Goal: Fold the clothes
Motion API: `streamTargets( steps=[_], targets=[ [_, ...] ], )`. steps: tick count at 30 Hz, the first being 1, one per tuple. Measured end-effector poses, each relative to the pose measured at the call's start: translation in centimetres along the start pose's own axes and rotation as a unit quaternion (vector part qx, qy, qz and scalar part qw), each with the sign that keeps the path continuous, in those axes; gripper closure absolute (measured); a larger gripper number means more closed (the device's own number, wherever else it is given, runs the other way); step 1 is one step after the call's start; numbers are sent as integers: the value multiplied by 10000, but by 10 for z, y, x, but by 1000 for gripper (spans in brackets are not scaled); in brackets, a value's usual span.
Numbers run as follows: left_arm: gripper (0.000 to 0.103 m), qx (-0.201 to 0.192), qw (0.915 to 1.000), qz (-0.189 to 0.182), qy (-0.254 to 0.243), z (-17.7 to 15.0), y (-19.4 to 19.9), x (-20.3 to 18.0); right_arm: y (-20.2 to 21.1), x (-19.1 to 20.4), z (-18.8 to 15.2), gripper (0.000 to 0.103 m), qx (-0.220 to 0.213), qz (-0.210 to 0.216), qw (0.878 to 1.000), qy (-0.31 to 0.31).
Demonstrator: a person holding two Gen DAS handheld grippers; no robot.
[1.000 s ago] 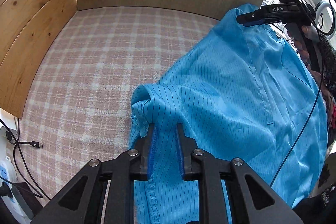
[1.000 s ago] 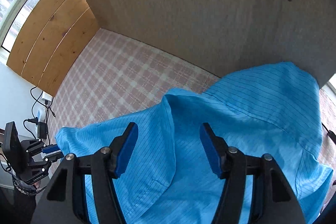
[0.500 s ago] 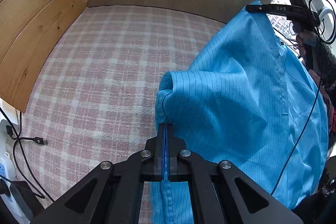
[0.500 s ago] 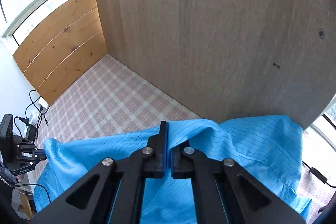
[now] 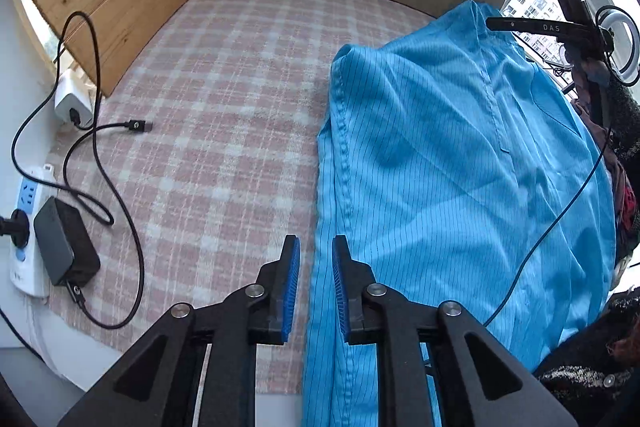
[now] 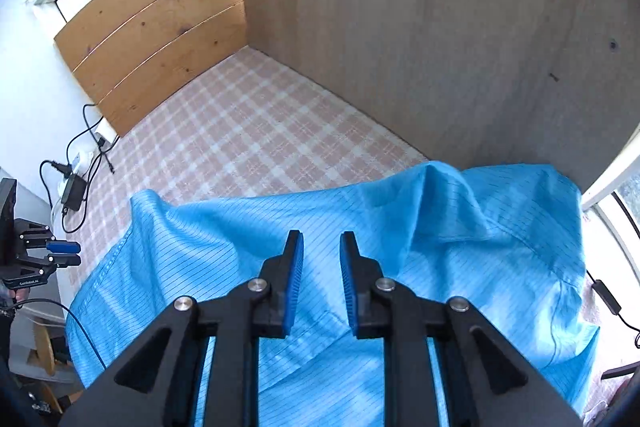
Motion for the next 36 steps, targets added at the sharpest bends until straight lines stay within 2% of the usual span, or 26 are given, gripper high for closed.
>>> streamTargets(
  steps=[3, 6, 11, 18, 21, 22, 25, 29, 31, 33, 35, 36],
  targets=[
    [86, 243, 9994, -12, 253, -66, 20, -15, -31, 34, -24, 84, 374, -50, 9982, 474],
    [86, 339, 9975, -58, 613, -113, 23, -30, -53, 34, -28, 84, 518, -170, 9976, 432],
    [86, 433, 9943, 26, 974, -160, 10, -34, -77, 24, -33, 84, 748, -609, 9941, 500],
    [83, 247, 9927, -84, 1173, -176, -2, -30, -77, 24, -37, 82, 799, -820, 9924, 449],
    [90, 164, 9918, -208, 1251, -180, -1, -30, -76, 23, -38, 82, 811, -858, 9921, 429],
    [97, 131, 9918, -223, 1249, -181, 0, -31, -75, 22, -38, 82, 817, -843, 9923, 395],
    [101, 93, 9937, -66, 1113, -183, 6, -34, -73, 20, -40, 82, 814, -838, 9926, 337],
    [103, 54, 9914, 234, 1285, -192, 15, -19, -71, 19, -43, 79, 794, -933, 9919, 333],
    [103, 138, 9908, 290, 1316, -200, 13, -13, -70, 18, -44, 78, 780, -974, 9917, 318],
    [103, 396, 9916, 197, 1219, -205, 3, -14, -68, 16, -45, 75, 780, -1033, 9912, 288],
    [91, 571, 9929, 250, 1015, -208, -1, -18, -66, 14, -47, 69, 815, -1118, 9900, 255],
    [89, 623, 9934, 295, 919, -209, -1, -20, -65, 13, -48, 68, 857, -1167, 9892, 239]
  ],
)
Point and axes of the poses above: each gripper's, at about its wrist camera, not at the fingertips, and y roughly against the way its jaws point, x to its left, z to its top, the point moved 6 cm from there along -y, roughly the way its jaws point, and after that the axes turned 12 degrees about -y, right-handed, at the moved point
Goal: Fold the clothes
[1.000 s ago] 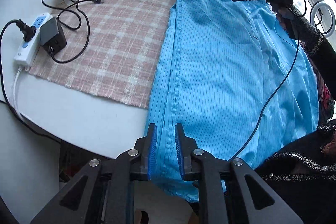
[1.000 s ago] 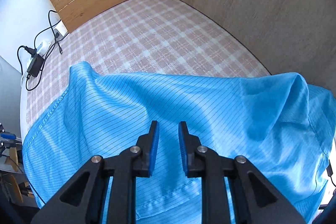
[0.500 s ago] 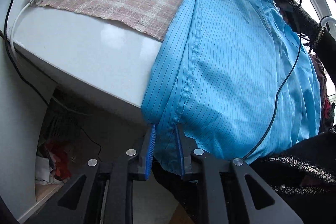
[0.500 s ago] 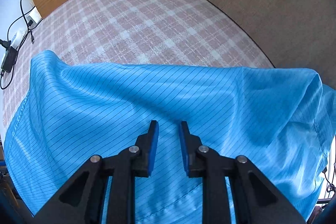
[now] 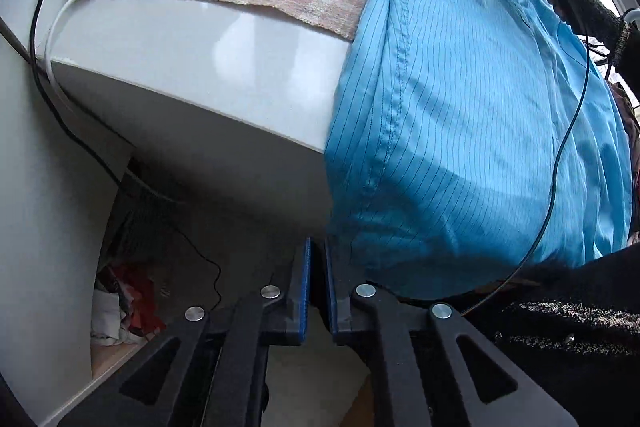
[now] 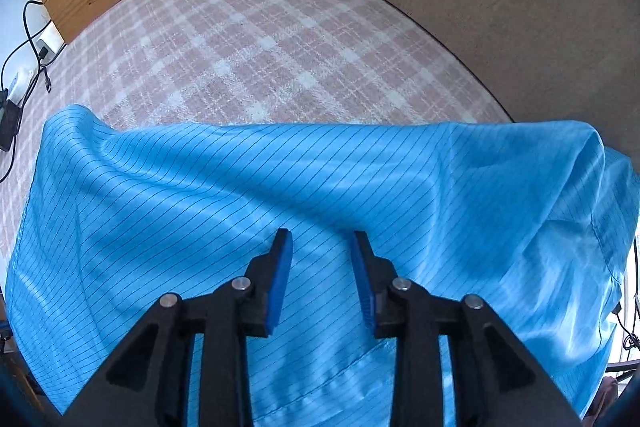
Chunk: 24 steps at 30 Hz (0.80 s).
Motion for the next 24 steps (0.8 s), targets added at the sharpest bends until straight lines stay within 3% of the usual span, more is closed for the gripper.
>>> streamTargets(
  steps=[3, 4, 5, 6, 8, 9, 12, 14, 16, 18, 19, 22, 24],
  targets=[
    [84, -215, 9997, -84, 23, 2, 14, 6, 23, 7, -4, 68, -129, 21, 9999, 55],
    [77, -317, 9994, -142, 48, 4, 18, 9, 37, 14, -4, 68, -264, 182, 9995, 75],
    [69, -392, 9990, -202, 44, 6, 21, 10, 50, 28, -4, 63, -306, 460, 9984, 140],
    [66, -426, 9988, -247, 7, 7, 20, 11, 64, 43, -4, 51, -323, 760, 9964, 215],
    [64, -495, 9982, -337, -65, 10, 20, 11, 85, 77, -3, 40, -298, 1249, 9906, 473],
    [64, -499, 9980, -363, -102, 10, 19, 12, 85, 109, 6, 40, -238, 1326, 9885, 689],
    [64, -440, 9981, -408, -172, 8, 13, 12, 75, 182, 24, 40, -63, 1241, 9841, 1270],
    [64, -494, 9976, -424, -238, 4, 15, 11, 62, 209, 31, 40, -47, 859, 9820, 1682],
    [64, -543, 9974, -403, -247, -1, 20, 13, 37, 223, 37, 40, 300, 673, 9807, 1811],
    [64, -592, 9973, -358, -227, -2, 26, 16, 21, 228, 36, 40, 686, 981, 9809, 1535],
    [64, -631, 9973, -312, -230, 1, 32, 19, 18, 231, 37, 40, 667, 1090, 9821, 1382],
    [64, -801, 9960, -270, -282, 13, 58, 30, 63, 221, 36, 40, 105, 1966, 9776, 743],
    [64, -936, 9941, -311, -444, 30, 72, 28, 102, 192, 29, 40, -306, 2054, 9770, 493]
  ],
)
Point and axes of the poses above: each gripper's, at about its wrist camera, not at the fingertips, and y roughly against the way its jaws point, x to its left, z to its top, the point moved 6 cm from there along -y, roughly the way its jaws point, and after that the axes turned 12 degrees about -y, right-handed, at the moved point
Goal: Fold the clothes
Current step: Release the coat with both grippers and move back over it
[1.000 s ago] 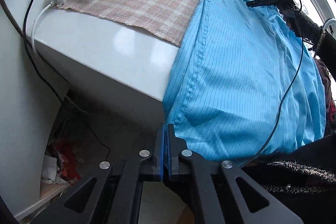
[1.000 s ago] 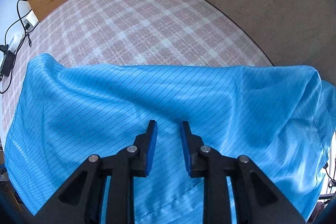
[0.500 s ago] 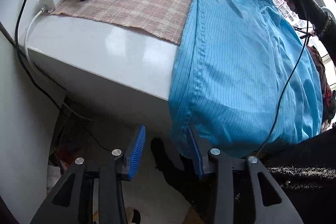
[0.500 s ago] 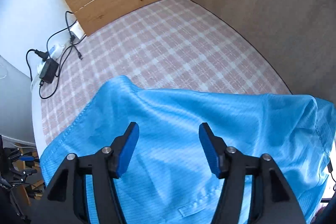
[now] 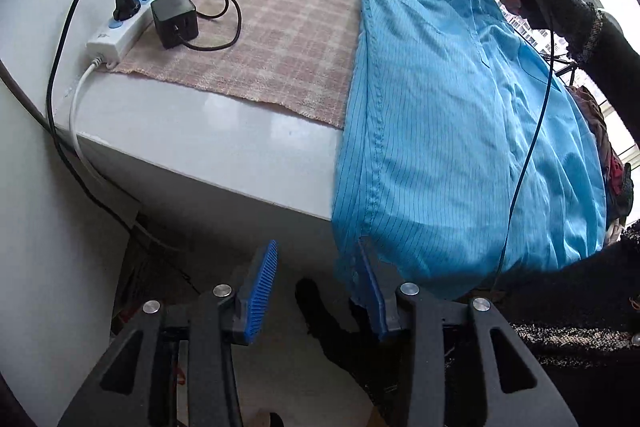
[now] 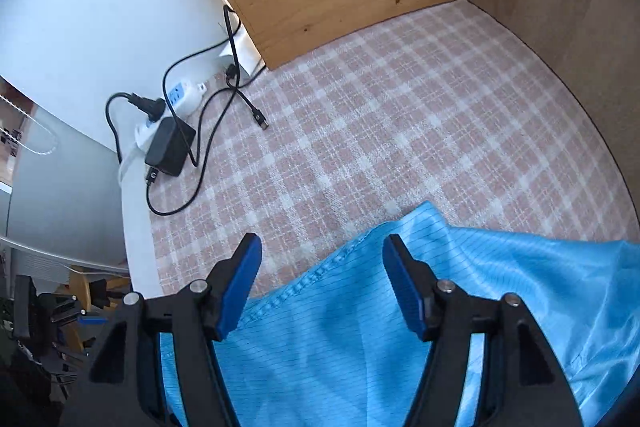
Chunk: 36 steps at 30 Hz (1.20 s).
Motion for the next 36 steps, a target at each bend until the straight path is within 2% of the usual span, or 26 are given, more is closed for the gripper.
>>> streamTargets(
  steps=[1, 3, 5, 7, 9, 10, 12, 14, 17, 22, 24, 27, 28, 30, 33, 36],
  targets=[
    [64, -41, 9999, -37, -112, 14, 0, -4, 25, -6, -4, 40, -226, 1, 9997, -70],
    [64, -103, 9990, -97, -433, 40, -4, -15, 72, -46, -20, 40, -652, -572, 9961, -178],
    [64, -137, 9965, -206, -794, 63, -10, -32, 118, -104, -44, 40, -948, -1126, 9871, -636],
    [64, -140, 9922, -428, -1165, 81, -19, -53, 164, -179, -84, 40, -1061, -1747, 9704, -1289],
    [64, -122, 9864, -653, -1500, 97, -30, -75, 209, -254, -132, 40, -1002, -2400, 9456, -1953],
    [64, -87, 9838, -752, -1622, 101, -37, -85, 219, -282, -156, 40, -868, -2786, 9331, -2101],
    [64, -6, 9795, -933, -1783, 108, -51, -105, 225, -329, -199, 40, -519, -3445, 9099, -2251],
    [64, 83, 9769, -1105, -1828, 109, -60, -123, 218, -364, -234, 40, -132, -3778, 8955, -2350],
    [64, 156, 9736, -1153, -1965, 104, -66, -154, 201, -399, -264, 40, 164, -3537, 8975, -2628],
    [64, 198, 9765, -1082, -1855, 75, -62, -206, 175, -411, -271, 40, 562, -3721, 9095, -1767],
    [64, 288, 9801, -1030, -1674, 56, -62, -223, 180, -403, -272, 40, 394, -3608, 9197, -1499],
    [64, 473, 9846, -910, -1417, 28, -64, -242, 210, -378, -287, 40, -125, -2839, 9461, -1556],
    [64, 532, 9853, -888, -1355, 20, -65, -248, 223, -367, -297, 40, -298, -2532, 9536, -1599],
    [64, 608, 9845, -802, -1435, 12, -63, -261, 244, -345, -329, 40, -440, -2331, 9598, -1502],
    [64, 553, 9792, -867, -1750, 13, -57, -286, 271, -335, -397, 40, -548, -2640, 9491, -1625],
    [64, 417, 9714, -1149, -2036, 16, -58, -312, 274, -331, -470, 40, -518, -2349, 9408, -2386]
  ],
)
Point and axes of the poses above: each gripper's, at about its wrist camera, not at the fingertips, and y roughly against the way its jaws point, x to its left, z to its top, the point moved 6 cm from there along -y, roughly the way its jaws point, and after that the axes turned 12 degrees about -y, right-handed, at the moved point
